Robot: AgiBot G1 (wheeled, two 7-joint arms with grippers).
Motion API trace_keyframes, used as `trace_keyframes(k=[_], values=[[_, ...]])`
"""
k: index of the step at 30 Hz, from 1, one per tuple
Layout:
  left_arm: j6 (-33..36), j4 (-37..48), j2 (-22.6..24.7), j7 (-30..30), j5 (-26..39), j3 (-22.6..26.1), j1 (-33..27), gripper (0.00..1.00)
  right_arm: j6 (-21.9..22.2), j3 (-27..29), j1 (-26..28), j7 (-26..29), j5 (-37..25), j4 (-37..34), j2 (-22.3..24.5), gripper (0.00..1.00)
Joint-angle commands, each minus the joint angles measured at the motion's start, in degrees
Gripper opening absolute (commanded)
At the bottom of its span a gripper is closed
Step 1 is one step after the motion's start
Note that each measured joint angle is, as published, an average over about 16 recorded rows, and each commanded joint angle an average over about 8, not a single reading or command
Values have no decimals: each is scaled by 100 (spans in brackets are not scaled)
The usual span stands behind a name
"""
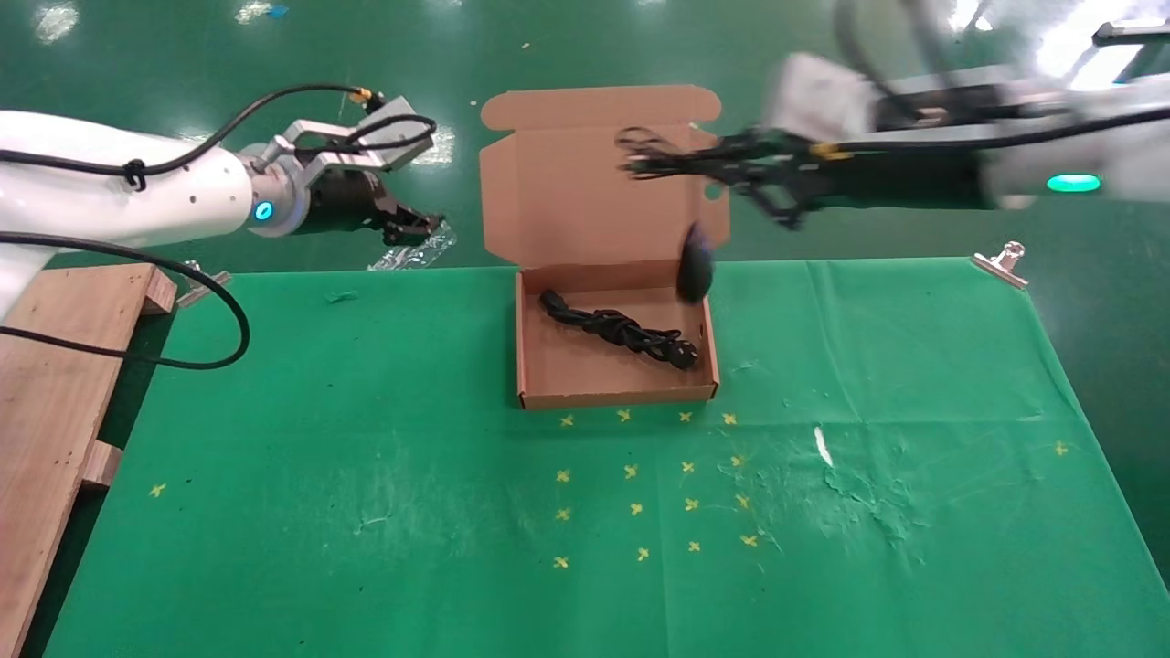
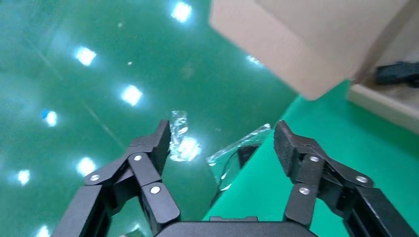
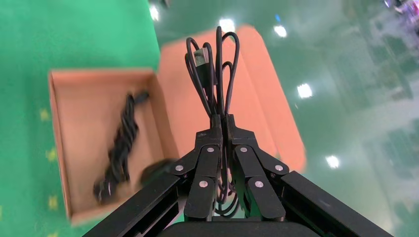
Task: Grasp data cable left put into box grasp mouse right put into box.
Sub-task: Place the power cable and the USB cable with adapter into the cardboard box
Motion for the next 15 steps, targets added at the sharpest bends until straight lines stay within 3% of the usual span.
trace_keyframes(k=[1,8,12,13,15], values=[[20,35,-46,120,-83,-38,-11,100,69,-40,61,-316,49,-373,-329,0],[35,211,8,351,-215,-95,-32,100,-235,-201,-149,-626,222,-1058,-872,0],[42,298,37,456,-273,-122,-43,100,3,-249,-315,-626,114,-1332,-956,0],[44,318,44,480,-285,-128,-45,100,110,-256,-353,-625,70,-1395,-963,4],[45,353,51,519,-308,-139,-51,100,316,-263,-412,-630,-6,-1502,-979,29]])
